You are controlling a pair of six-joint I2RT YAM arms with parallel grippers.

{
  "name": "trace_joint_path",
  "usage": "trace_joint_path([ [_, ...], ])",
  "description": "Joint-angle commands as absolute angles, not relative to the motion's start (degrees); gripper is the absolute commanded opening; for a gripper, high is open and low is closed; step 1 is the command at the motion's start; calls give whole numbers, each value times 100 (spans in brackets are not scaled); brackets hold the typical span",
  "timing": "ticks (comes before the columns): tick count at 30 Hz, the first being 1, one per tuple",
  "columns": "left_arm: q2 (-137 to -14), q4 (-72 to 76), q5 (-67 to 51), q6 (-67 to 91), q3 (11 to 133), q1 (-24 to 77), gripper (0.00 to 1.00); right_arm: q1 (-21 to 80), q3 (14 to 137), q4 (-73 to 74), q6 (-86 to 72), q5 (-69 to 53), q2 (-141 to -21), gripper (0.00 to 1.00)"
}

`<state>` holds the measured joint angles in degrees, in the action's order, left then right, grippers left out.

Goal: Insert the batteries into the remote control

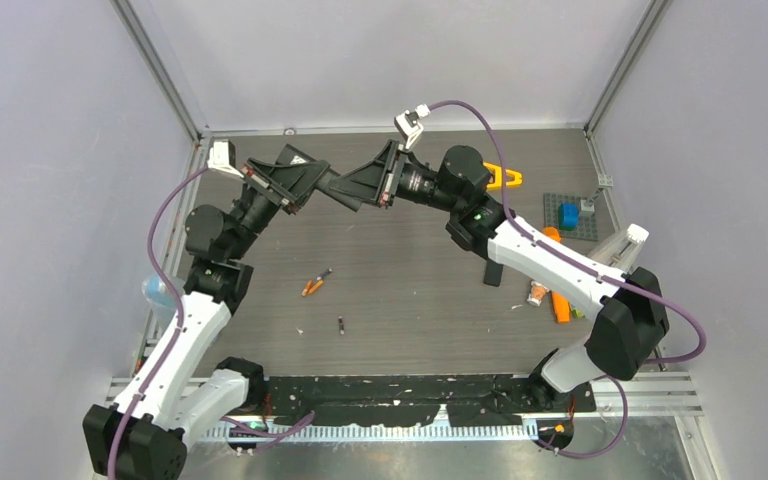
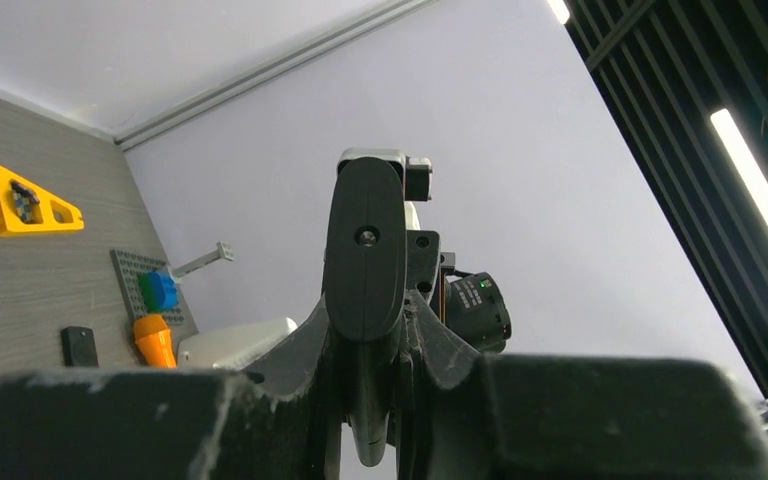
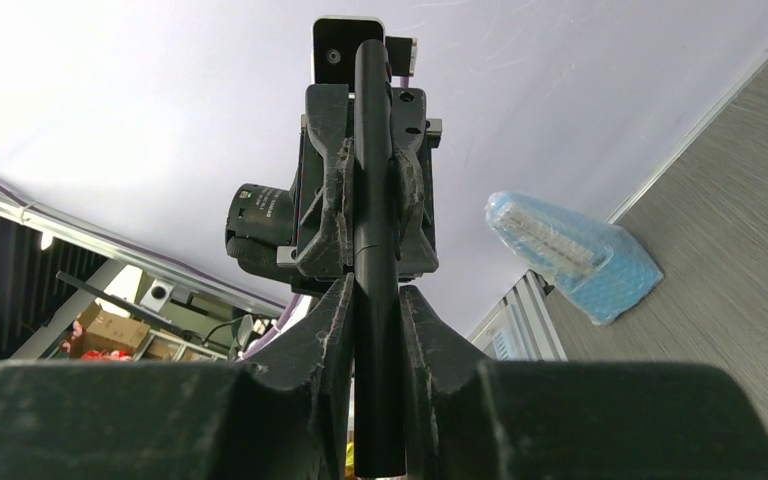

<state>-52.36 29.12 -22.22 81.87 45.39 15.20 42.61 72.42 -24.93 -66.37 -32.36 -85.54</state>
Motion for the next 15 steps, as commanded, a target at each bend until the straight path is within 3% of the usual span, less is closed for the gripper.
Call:
trace_joint_path([
  [1, -4933, 3701, -1333, 8370, 4673, 1494, 0, 4210, 6810, -2293, -6630, -3345, -8474, 19],
  [11, -4741, 3269, -844, 8199, 4538, 1494, 0, 4031, 6528, -2519, -6787, -3261, -8316, 13],
  [15, -4689, 3163, -742, 8099, 4489, 1494, 0, 3961, 6487, -2537, -6831, -3247, -8293, 19],
])
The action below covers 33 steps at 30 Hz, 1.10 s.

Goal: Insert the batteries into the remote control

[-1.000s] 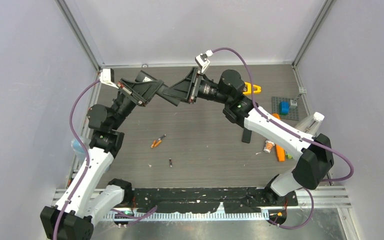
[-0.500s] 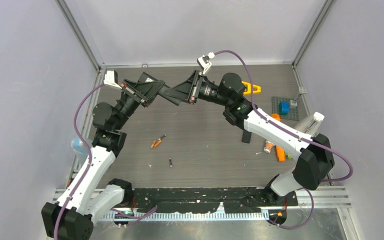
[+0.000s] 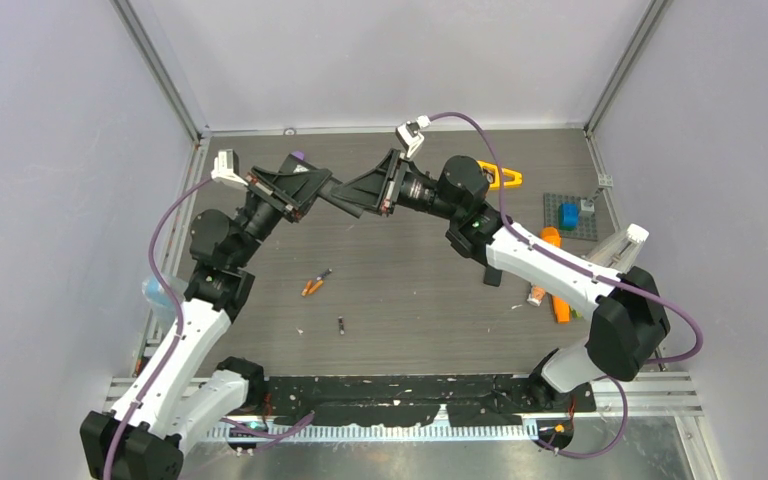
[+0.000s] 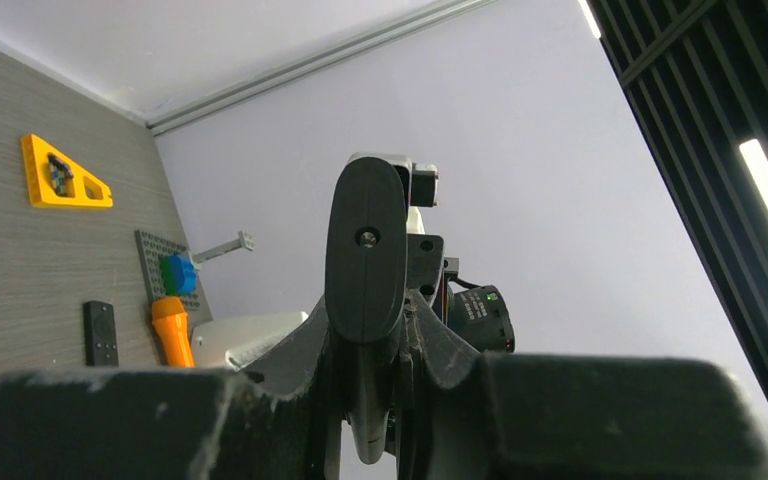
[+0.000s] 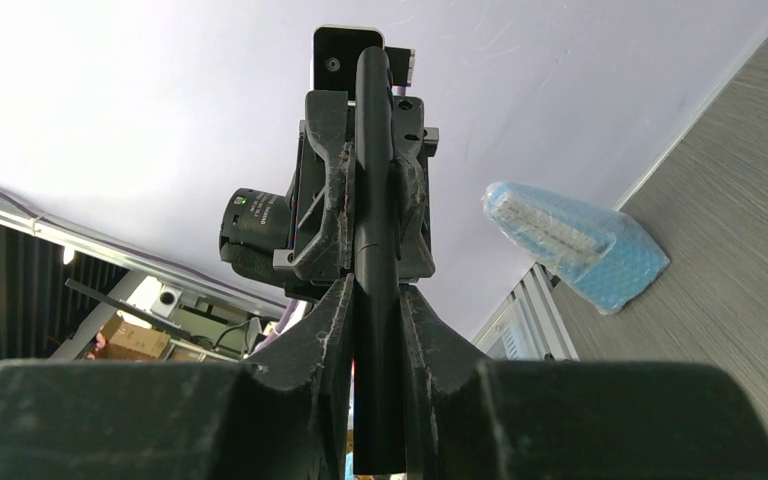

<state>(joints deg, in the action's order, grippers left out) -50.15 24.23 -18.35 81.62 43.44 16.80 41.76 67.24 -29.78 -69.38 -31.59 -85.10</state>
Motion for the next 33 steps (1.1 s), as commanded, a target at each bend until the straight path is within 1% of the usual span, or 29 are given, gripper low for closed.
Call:
trace_joint_path([
  [1, -4674, 3144, -709, 8069, 4487, 1494, 0, 3950, 6462, -2543, -6830, -3240, -8282, 23],
  [3, -4682, 3126, -678, 8052, 4487, 1494, 0, 3939, 6424, -2569, -6841, -3228, -8257, 28],
  [9, -4719, 3090, -620, 8043, 4457, 1494, 0, 3876, 6358, -2581, -6872, -3200, -8231, 34],
  [13, -4797, 3084, -704, 8043, 4510, 1494, 0, 3844, 6301, -2669, -6924, -3211, -8237, 42],
  [17, -4921, 3127, -829, 8061, 4537, 1494, 0, 3839, 6421, -2826, -7006, -3281, -8349, 42],
  [19, -4951, 3129, -864, 8062, 4523, 1494, 0, 3838, 6529, -2825, -6993, -3294, -8402, 46],
  [21, -4980, 3127, -926, 8079, 4518, 1494, 0, 3853, 6653, -2814, -6977, -3313, -8473, 55],
  [27, -5085, 3082, -1092, 8281, 4553, 1494, 0, 3994, 7284, -2784, -6957, -3363, -8840, 72],
  [29, -5110, 3071, -1164, 8383, 4574, 1494, 0, 4065, 7553, -2691, -6956, -3399, -9037, 75],
  [33, -5147, 3064, -1274, 8524, 4621, 1499, 0, 4084, 7879, -2509, -6918, -3502, -9242, 76],
])
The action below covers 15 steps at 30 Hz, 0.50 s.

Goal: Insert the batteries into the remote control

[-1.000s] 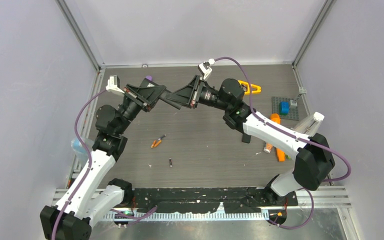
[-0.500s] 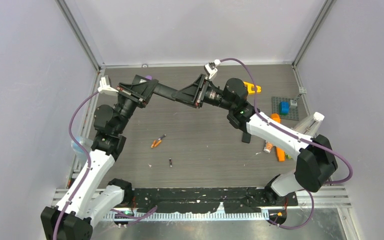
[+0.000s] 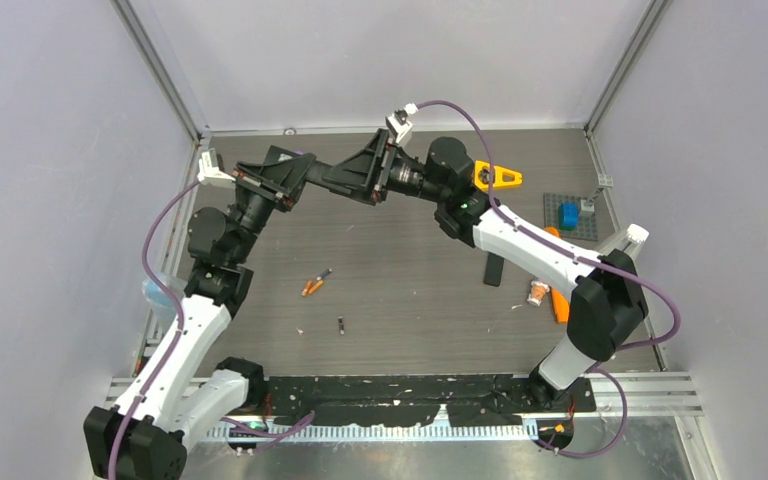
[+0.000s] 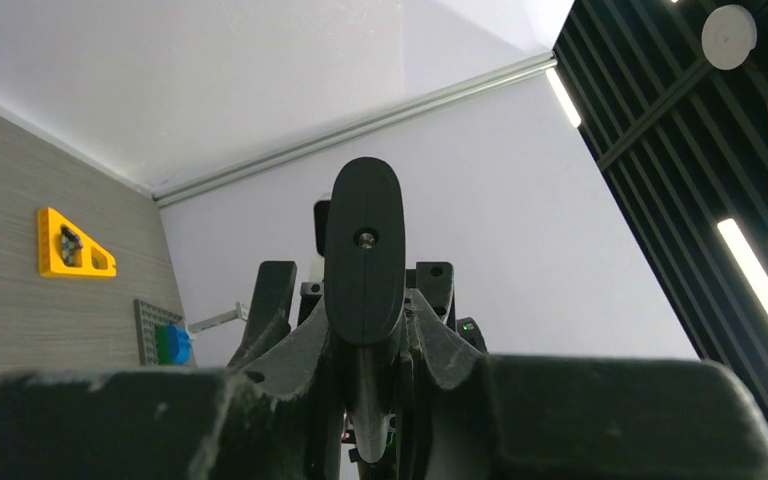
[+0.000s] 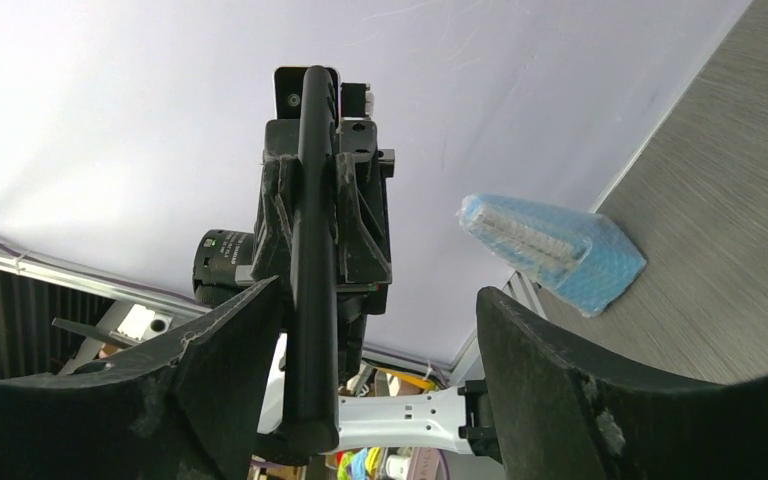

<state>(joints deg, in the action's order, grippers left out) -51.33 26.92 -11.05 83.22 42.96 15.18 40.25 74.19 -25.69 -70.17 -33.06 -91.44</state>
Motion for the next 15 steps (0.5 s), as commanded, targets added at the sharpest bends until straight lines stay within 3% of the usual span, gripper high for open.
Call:
trace_joint_path([
  [1, -5158, 3113, -1295, 8575, 4621, 1492, 0, 4090, 7924, -2396, -6867, -3500, -9257, 76],
  [15, -5306, 3514, -1338, 8898, 4606, 1494, 0, 4189, 8091, -1908, -6653, -3220, -9521, 67],
])
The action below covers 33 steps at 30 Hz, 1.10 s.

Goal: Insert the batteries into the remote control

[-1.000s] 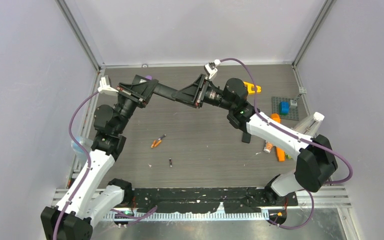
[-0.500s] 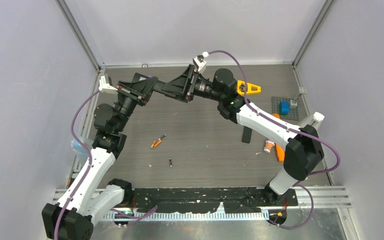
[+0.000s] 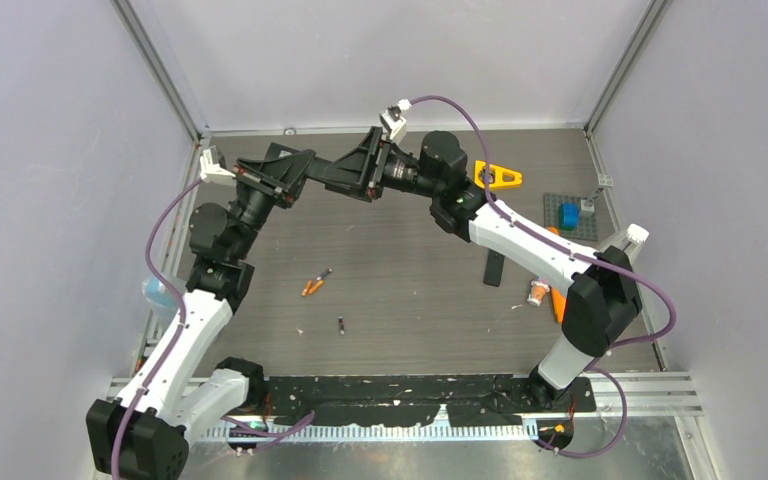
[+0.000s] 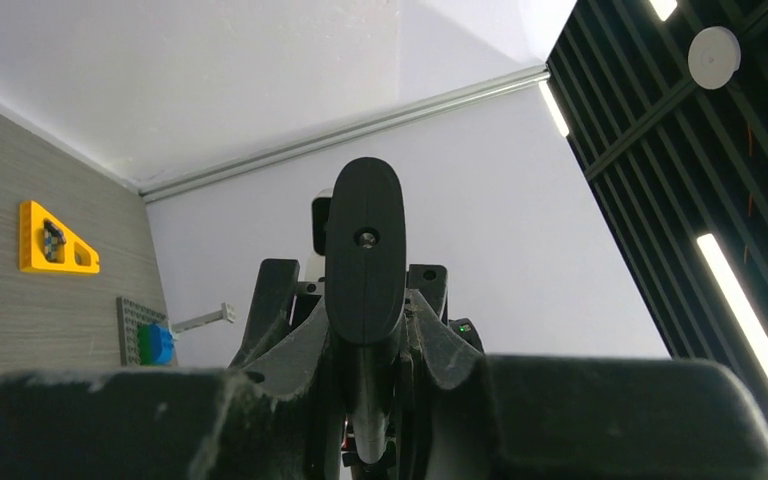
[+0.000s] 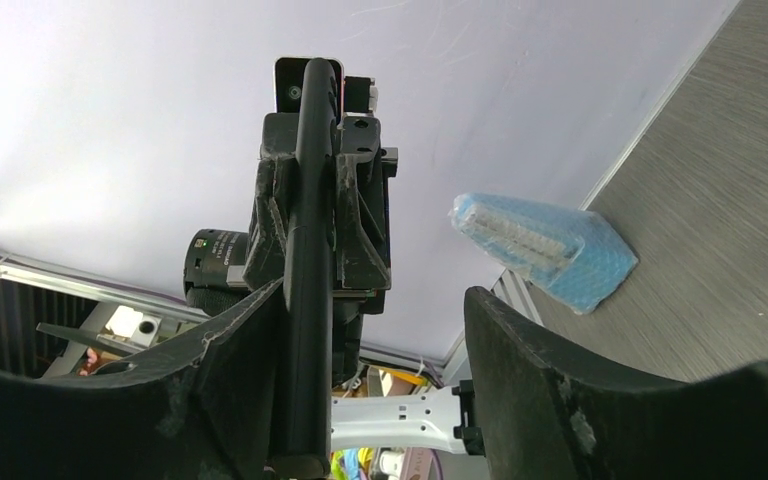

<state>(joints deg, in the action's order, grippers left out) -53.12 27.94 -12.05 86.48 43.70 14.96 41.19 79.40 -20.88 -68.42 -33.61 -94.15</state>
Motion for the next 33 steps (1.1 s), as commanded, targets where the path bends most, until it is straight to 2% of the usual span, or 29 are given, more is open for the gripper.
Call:
trace_joint_path([
  [1, -5324, 3557, -1325, 8948, 4602, 1494, 0, 4195, 8048, -1912, -6649, -3201, -9524, 67],
  [4, -5338, 3710, -1224, 9104, 4563, 1494, 0, 4196, 7873, -1945, -6636, -3143, -9535, 60],
  [9, -5316, 3877, -929, 9175, 4572, 1490, 0, 4192, 7431, -2120, -6662, -3129, -9455, 38],
  [15, -5383, 4138, -740, 9257, 4691, 1409, 0, 4117, 6890, -2383, -6769, -3095, -9294, 18],
  [23, -5294, 4129, -619, 9207, 4610, 1322, 0, 3912, 6280, -3377, -7343, -3207, -9202, 7],
  [27, -5226, 4041, -558, 9127, 4515, 1318, 0, 3879, 6152, -4070, -7649, -3294, -9214, 5],
  [30, -5182, 3963, -537, 8978, 4496, 1323, 0, 3876, 6018, -4332, -7743, -3184, -9136, 17],
  [33, -5135, 3822, -576, 8856, 4549, 1321, 0, 3874, 6027, -4073, -7641, -3069, -9043, 22],
])
